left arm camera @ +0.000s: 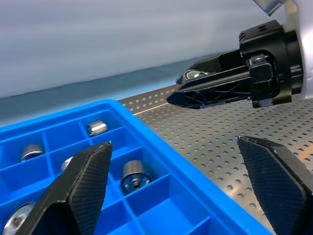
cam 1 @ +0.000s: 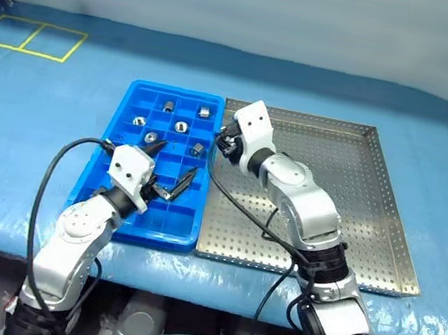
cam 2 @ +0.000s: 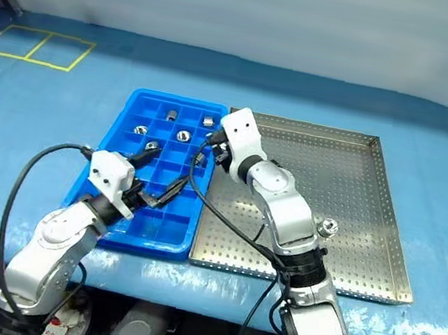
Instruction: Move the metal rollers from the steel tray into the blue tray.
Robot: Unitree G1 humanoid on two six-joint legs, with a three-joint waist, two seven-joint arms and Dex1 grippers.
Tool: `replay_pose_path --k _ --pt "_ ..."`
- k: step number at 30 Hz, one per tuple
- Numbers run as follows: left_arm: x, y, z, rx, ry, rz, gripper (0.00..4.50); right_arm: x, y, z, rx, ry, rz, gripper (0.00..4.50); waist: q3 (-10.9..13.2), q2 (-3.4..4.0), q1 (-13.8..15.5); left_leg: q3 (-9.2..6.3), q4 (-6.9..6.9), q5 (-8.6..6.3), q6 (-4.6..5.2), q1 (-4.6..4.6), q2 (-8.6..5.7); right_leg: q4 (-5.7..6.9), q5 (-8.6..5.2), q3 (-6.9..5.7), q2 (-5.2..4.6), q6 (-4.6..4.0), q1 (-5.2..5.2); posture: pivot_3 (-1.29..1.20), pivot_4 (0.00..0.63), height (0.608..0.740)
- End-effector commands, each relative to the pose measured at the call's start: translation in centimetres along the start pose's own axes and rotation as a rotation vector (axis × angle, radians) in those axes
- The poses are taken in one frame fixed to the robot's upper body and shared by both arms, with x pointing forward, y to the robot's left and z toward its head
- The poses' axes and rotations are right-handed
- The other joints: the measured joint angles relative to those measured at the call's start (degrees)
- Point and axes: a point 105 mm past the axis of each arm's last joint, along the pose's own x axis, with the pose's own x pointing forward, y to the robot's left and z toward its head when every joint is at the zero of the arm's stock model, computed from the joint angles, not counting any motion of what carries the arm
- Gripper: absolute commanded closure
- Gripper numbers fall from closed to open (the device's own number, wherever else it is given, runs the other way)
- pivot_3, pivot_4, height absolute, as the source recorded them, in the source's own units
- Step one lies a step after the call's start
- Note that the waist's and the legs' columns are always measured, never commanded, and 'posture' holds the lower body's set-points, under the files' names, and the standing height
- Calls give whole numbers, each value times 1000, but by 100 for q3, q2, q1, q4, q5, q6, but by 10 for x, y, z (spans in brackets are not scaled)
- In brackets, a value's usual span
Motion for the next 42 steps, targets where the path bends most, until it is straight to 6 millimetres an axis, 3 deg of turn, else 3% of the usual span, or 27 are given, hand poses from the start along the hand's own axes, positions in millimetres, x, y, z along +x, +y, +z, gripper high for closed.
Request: replay_pose_path --k 1,17,25,33,38,42 --pt "-10 3 16 30 -45 41 0 6 14 18 -18 -70 61 2774 1 1 98 0 0 0 0 1 -1 0 -1 -1 -1 -1 0 463 150 740" --pt "-20 4 16 22 -18 89 0 22 45 -10 60 -4 180 2774 2 4 784 -10 -8 2 -9 -7 -7 0 -12 -23 10 -14 -8 508 150 740" --pt "-17 0 16 11 -18 68 0 23 41 -28 92 45 157 2774 2 4 1023 0 -10 4 -16 -17 -6 0 -26 -29 11 7 -19 508 150 740" --pt "-10 -5 14 -4 -20 28 0 13 23 -29 96 38 86 121 1 3 1195 10 -9 5 -20 -46 -7 2 -24 -30 13 3 -47 442 150 740" --pt "0 -11 15 -17 -29 -37 0 -9 -2 -6 98 -54 -27 20 1 3 1164 7 3 7 -23 -76 -8 3 -7 -33 14 -13 -70 354 150 740" --pt "10 -21 13 -32 -21 -123 0 -41 -33 -5 118 -80 -209 20 -1 4 1076 2 5 7 -22 -83 -11 -2 -7 -37 13 -14 -70 275 150 740"
